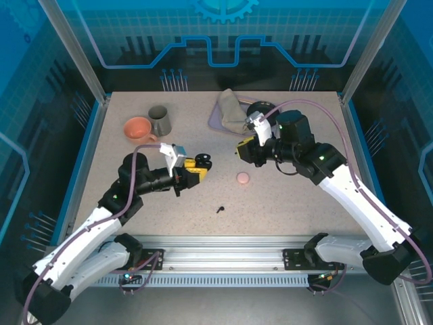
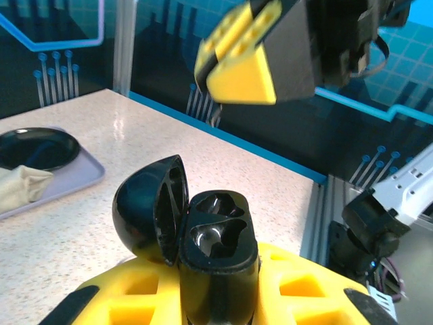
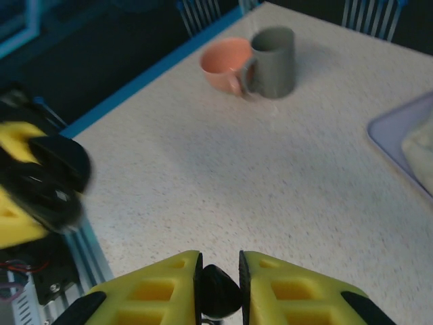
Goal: Insert the wireless bluetooth earbuds into the charging case
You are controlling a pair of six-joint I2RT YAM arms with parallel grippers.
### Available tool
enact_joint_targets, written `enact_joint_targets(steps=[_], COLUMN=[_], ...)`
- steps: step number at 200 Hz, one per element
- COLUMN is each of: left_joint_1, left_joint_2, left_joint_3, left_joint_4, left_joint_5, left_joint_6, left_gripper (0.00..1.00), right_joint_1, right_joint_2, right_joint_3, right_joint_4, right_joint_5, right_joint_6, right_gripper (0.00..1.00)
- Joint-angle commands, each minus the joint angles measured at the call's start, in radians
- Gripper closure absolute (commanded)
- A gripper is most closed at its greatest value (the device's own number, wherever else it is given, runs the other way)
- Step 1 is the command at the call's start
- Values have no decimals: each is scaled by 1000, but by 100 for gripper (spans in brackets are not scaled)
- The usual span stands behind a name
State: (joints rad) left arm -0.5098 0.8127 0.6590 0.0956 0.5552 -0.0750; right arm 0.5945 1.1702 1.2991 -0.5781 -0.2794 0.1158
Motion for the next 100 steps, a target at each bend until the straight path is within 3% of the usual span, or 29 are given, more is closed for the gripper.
enact_joint_targets(steps=[1,100], left_joint_1=[-32,-94], left_joint_2=[38,139], left_joint_3=[60,101], left_joint_4=[47,118], left_joint_5=[25,51], left_joint_6=[33,90], left_gripper=[100,100], right_joint_1=[-4,104], right_joint_2=[-27,55], right_joint_3=[61,143], right_joint_4=[11,-75], right_joint_5=[-120,-201], right_joint_6=[-73,-141], right_gripper=[77,78])
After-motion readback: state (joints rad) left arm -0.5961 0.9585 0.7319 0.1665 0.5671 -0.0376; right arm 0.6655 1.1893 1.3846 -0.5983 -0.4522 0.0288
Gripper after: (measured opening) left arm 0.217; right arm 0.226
